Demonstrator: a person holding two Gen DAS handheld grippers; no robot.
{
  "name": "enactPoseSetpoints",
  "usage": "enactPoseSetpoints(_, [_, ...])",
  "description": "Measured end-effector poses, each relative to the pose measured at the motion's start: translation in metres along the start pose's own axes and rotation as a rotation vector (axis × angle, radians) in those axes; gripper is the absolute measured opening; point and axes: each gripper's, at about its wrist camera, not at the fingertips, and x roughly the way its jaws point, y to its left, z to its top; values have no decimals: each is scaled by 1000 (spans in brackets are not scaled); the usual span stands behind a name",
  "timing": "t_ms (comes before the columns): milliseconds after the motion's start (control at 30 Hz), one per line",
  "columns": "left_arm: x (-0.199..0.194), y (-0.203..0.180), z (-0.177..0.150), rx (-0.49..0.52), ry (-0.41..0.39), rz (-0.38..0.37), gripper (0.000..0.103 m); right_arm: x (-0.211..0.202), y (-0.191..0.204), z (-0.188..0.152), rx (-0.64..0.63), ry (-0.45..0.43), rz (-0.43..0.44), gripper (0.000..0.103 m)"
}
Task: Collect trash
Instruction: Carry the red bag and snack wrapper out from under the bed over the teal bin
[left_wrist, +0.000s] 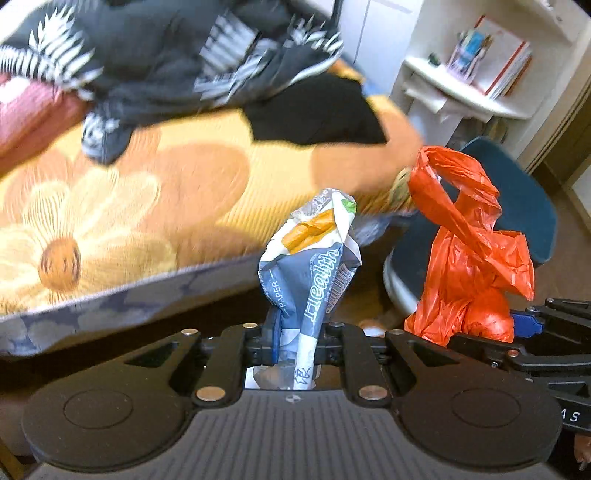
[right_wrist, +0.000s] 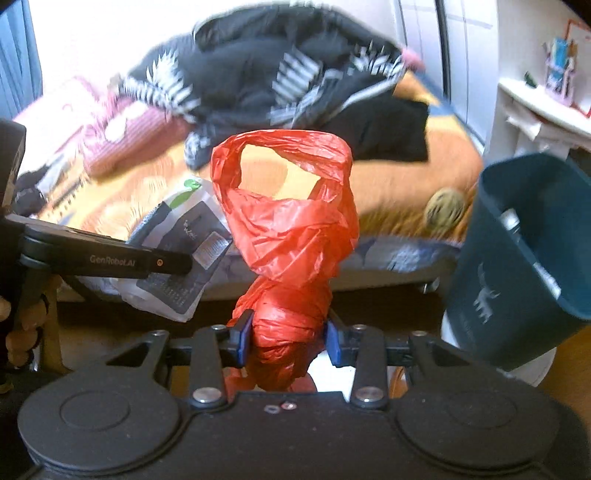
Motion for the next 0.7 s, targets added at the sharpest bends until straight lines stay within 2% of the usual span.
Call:
enactPoseSetpoints(267, [-45,-63,27,76,-99,-28,13,-55,-30,10,26,-104,-19,37])
enactPoseSetpoints(500, [-58,-117,55,138,-153,-79,13,-92,-68,23,78,-187,-62,38])
enactPoseSetpoints(700, [-51,-169,79,211,-177,-120,13,-116,-105,33,114,-245,-128,38])
